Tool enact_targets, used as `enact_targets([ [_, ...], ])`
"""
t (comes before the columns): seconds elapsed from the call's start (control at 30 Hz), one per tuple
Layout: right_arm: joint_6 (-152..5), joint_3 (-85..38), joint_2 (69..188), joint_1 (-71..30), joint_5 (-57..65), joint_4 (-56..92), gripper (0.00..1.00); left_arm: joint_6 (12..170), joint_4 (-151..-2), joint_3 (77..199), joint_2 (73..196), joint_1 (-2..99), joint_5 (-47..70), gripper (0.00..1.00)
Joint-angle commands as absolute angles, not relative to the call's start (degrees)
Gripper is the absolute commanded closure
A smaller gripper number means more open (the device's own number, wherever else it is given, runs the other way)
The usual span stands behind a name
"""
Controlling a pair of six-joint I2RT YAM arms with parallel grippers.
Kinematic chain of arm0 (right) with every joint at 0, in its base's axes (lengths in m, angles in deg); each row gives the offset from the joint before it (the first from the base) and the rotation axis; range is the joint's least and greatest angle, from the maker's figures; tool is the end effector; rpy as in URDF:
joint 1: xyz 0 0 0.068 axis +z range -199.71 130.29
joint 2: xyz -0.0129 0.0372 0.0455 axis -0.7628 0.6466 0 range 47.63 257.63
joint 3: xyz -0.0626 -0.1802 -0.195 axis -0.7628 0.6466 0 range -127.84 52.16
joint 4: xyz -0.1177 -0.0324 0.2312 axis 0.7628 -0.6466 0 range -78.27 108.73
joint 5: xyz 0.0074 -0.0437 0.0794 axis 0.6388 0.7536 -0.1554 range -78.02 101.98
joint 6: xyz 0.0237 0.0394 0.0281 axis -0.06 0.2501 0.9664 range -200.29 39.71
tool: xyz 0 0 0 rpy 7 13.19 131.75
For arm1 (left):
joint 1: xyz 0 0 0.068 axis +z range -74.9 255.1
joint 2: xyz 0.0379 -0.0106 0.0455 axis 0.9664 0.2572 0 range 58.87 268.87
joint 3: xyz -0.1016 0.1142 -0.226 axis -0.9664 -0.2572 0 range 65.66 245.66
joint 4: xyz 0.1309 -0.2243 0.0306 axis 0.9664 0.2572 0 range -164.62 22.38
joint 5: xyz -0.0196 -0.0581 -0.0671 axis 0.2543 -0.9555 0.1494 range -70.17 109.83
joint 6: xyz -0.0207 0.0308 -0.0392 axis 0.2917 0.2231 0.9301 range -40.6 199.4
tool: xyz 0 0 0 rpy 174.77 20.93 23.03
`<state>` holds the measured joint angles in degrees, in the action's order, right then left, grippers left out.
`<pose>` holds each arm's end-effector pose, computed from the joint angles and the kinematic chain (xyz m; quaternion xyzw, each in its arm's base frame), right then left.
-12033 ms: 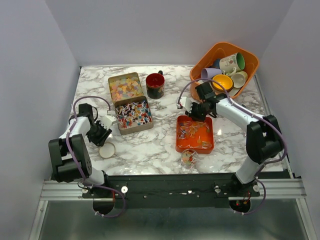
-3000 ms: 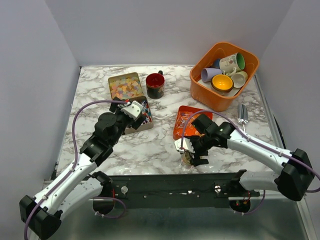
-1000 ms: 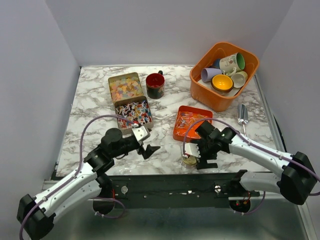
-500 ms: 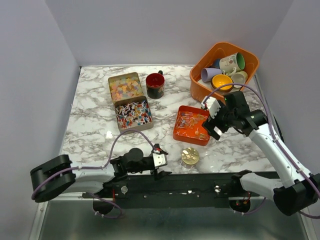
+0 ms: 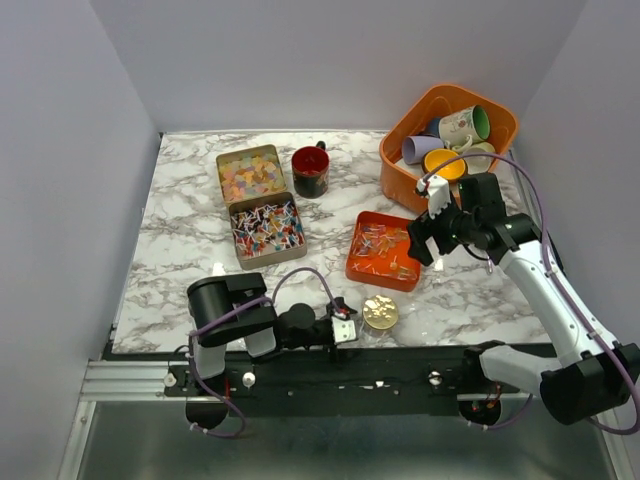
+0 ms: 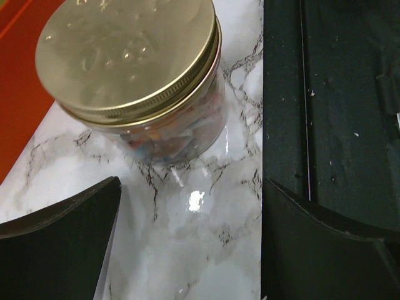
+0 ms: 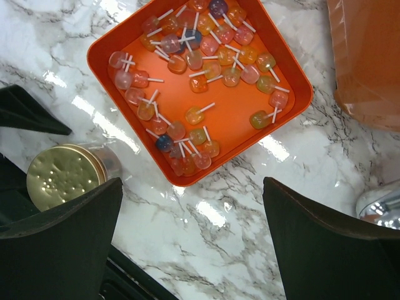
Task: Pack the candies
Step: Screw the bottle lid onto the packing bottle.
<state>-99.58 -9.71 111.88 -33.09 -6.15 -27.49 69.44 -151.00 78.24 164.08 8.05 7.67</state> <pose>0.2115 0.0748 0.3203 -0.3377 0.8616 0.1391 0.3525 0.0876 -0.2261 0.0902 0.5450 0.5829 -0.3596 0.4837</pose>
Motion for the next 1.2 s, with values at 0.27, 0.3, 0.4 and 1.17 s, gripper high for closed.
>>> enact_targets([
  [0.27, -101.6, -13.0, 113.4, -34.4, -8.6, -32.9, 0.01, 74.6, -171.5, 85.4, 171.3, 8.7, 17.5, 0.02],
  [0.3, -102.6, -12.5, 112.7, -34.4, -9.0, -34.4, 0.01, 75.4, -171.4, 86.0, 170.9, 8.7, 17.6, 0.03],
  [0.4, -103.1, -10.1, 111.4, -34.4, -9.2, -35.9, 0.01, 78.9, -171.3, 87.8, 169.4, 8.6, 15.7, 0.04],
  [1.17, -118.0, -10.5, 114.5, -34.4, -16.9, -46.0, 0.04, 78.3, -171.4, 96.6, 179.3, 7.2, 13.8, 0.01],
])
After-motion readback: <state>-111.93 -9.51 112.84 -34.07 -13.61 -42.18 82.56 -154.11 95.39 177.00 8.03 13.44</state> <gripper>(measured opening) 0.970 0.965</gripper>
